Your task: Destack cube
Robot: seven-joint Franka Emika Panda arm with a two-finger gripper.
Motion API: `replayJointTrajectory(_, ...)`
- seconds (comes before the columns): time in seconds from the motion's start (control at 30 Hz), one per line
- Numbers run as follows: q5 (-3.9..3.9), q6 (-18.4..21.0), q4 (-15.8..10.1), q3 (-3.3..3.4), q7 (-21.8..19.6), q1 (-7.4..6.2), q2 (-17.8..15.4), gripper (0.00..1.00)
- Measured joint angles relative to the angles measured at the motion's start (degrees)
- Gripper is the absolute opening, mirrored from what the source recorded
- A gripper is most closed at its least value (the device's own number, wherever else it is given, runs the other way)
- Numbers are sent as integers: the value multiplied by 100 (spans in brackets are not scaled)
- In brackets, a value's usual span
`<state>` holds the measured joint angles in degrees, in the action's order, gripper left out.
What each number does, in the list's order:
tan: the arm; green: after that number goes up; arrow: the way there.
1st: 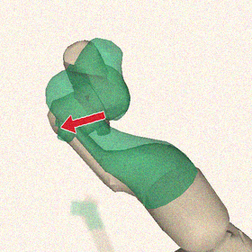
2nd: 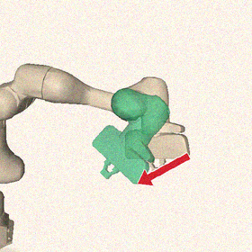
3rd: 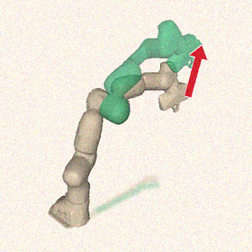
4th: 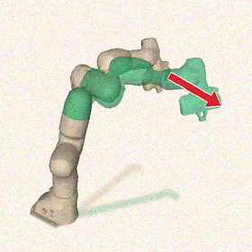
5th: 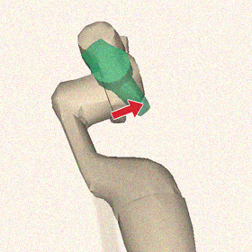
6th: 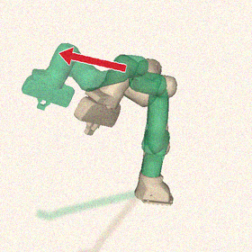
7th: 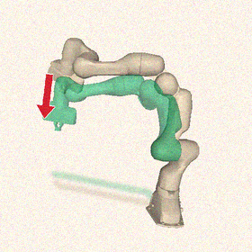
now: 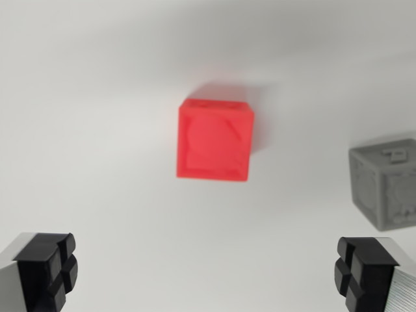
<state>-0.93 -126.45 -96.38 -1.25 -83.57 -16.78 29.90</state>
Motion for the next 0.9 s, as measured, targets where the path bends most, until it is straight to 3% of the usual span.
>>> replayJointTrajectory(0.9,10,1097,544,-6,4,0,-556,100)
